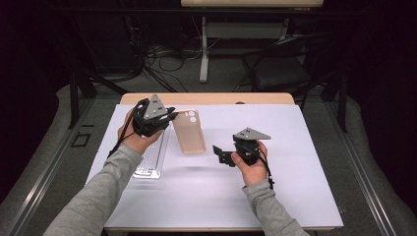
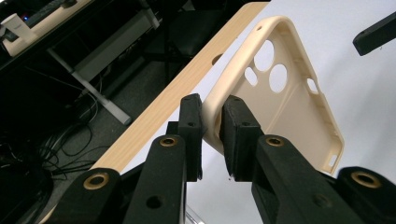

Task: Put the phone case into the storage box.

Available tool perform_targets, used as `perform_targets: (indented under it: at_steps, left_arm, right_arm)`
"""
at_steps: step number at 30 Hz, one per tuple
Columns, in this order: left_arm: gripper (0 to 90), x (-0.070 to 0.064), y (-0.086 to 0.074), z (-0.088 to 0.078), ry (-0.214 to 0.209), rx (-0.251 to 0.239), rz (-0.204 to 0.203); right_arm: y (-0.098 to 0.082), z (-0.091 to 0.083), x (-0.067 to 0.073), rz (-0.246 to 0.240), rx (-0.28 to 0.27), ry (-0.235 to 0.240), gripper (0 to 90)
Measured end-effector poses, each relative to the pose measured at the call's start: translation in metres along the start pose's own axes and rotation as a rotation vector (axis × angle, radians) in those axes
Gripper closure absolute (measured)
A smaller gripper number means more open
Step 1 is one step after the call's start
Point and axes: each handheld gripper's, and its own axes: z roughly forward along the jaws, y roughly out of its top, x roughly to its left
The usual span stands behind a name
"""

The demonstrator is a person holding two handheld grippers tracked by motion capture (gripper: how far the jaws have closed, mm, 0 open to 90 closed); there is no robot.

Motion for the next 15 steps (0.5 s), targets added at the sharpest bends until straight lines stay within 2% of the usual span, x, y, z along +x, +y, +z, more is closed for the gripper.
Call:
perform_targets:
  at_steps: [15]
  left_arm:
    - [78.9,0.012,0.006,-0.008,0.019,-0.01,0.008]
  right_arm:
    - [0.001,-0.001,-0.004,0.028,0.003,-0.013,10.8]
